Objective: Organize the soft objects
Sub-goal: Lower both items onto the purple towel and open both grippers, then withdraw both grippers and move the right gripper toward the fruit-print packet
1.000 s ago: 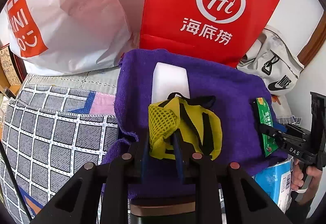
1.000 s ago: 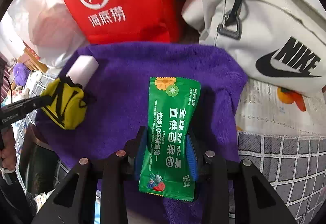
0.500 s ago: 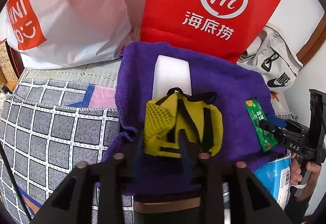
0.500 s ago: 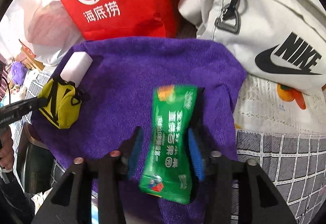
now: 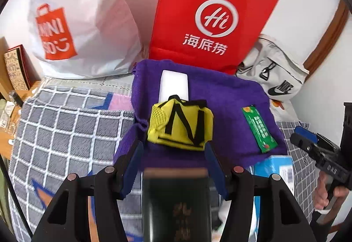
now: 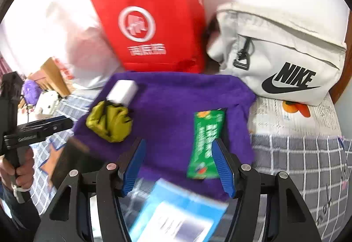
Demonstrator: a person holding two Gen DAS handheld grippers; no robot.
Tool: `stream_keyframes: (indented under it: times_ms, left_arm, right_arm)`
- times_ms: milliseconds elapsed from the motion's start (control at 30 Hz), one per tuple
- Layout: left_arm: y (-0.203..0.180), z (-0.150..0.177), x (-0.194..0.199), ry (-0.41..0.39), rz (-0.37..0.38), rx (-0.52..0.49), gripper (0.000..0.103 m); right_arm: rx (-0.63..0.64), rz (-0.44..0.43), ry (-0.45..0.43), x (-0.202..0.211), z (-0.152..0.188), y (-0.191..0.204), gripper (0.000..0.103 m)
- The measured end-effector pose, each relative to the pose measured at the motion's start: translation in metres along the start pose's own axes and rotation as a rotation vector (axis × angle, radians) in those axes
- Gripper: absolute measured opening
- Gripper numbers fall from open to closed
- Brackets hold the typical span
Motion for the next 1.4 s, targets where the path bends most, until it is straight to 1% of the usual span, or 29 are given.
stream_keyframes:
  times_ms: [100, 233, 300, 367, 467, 533, 600, 733, 833, 900, 1067, 1200, 1300, 1333, 1367, 1400]
  left_arm:
    - [0.008, 0.014, 0.017, -0.026, -0.022, -0.006, 0.056]
    - [0.021, 0.038, 0.032, -0.036, -0.044, 0.002, 0.056]
    - [0.029, 0.052, 0.035, -0.028, -0.051, 0.020, 0.056]
    - [0.037, 0.064, 0.038, -0.029, -0.048, 0.039, 0.056]
    - [0.048, 0.086, 0.039, -0.024, -0.054, 0.061, 0.056]
    - [0.054, 0.099, 0.042, -0.028, -0.069, 0.055, 0.056]
    - [0.059, 0.109, 0.042, -0.028, -0.075, 0.061, 0.056]
    - [0.069, 0.126, 0.041, -0.013, -0.047, 0.089, 0.056]
    - [0.074, 0.133, 0.040, -0.016, -0.039, 0.094, 0.056]
    - [0.077, 0.135, 0.040, -0.020, -0.033, 0.102, 0.056]
    - [0.076, 0.139, 0.038, -0.026, -0.002, 0.103, 0.056]
    - [0.078, 0.141, 0.036, -0.023, -0.011, 0.105, 0.056]
    - [0.083, 0.143, 0.035, -0.022, -0.019, 0.112, 0.056]
    - [0.085, 0.143, 0.036, -0.021, -0.015, 0.120, 0.056]
    - [0.087, 0.144, 0.036, -0.020, -0.011, 0.127, 0.056]
    - [0.088, 0.144, 0.037, -0.019, -0.009, 0.134, 0.056]
  right_arm:
    - [0.033, -0.044, 0.000, 0.011, 0.019, 0.031, 0.062]
    - [0.105, -0.108, 0.039, 0.015, 0.050, 0.077, 0.062]
    - [0.148, -0.163, 0.068, 0.012, 0.067, 0.100, 0.062]
    - [0.192, -0.198, 0.099, 0.005, 0.085, 0.121, 0.062]
    - [0.249, -0.226, 0.130, -0.001, 0.109, 0.147, 0.062]
    - [0.280, -0.222, 0.152, -0.009, 0.119, 0.159, 0.062]
    - [0.307, -0.200, 0.168, -0.017, 0.125, 0.165, 0.062]
    - [0.335, -0.144, 0.192, -0.029, 0.129, 0.166, 0.062]
    - [0.348, -0.141, 0.200, -0.034, 0.129, 0.168, 0.062]
    - [0.363, -0.124, 0.211, -0.038, 0.128, 0.168, 0.062]
    - [0.395, -0.094, 0.276, -0.054, 0.131, 0.169, 0.062]
    - [0.408, -0.068, 0.324, -0.067, 0.139, 0.167, 0.062]
    - [0.385, -0.086, 0.334, -0.069, 0.145, 0.165, 0.062]
    - [0.374, -0.096, 0.341, -0.070, 0.146, 0.165, 0.060]
    - [0.365, -0.101, 0.340, -0.069, 0.148, 0.164, 0.054]
    - [0.363, -0.096, 0.337, -0.068, 0.148, 0.163, 0.051]
Point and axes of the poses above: each gripper's, at about its wrist camera, not at the fingertips, and x roughly against the way its jaws point, y to its left, z to its underside, the point moved 3 cm from there along -x, roughly the way its jaws point, and after that the axes turned 14 degrees about -z, right-handed, at the moved point
